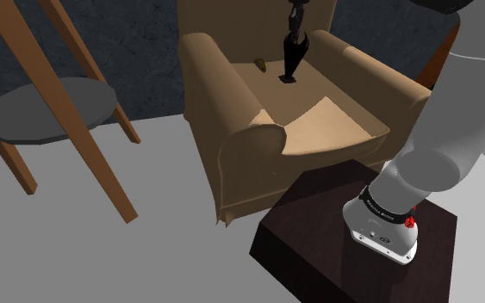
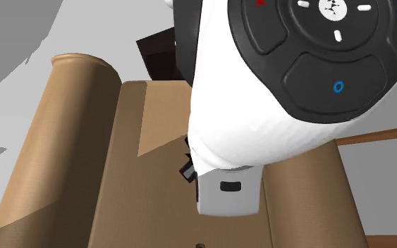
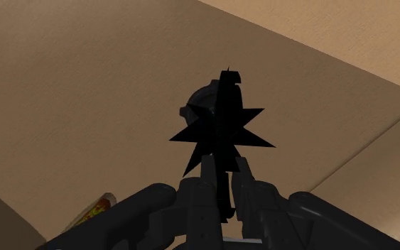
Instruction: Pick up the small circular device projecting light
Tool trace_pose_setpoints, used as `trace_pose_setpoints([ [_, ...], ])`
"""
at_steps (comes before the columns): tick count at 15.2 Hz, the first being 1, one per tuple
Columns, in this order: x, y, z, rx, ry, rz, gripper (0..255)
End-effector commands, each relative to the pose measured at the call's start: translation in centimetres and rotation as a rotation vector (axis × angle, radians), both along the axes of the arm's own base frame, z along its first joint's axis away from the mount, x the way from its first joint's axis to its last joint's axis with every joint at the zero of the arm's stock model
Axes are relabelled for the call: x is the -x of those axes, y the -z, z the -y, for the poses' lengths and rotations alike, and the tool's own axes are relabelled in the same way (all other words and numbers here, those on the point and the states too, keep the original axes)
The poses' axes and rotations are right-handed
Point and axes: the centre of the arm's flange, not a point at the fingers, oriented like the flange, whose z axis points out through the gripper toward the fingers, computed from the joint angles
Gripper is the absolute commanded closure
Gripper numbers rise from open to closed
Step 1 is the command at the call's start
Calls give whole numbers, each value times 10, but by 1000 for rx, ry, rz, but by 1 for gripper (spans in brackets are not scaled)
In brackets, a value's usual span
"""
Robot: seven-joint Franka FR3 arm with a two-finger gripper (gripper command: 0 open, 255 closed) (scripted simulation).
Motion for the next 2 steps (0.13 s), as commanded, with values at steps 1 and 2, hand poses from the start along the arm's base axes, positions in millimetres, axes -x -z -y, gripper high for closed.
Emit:
trace_pose_setpoints([
  [1, 0, -6, 1, 0, 0, 0, 255],
  [2, 0, -6, 1, 0, 0, 0, 255],
])
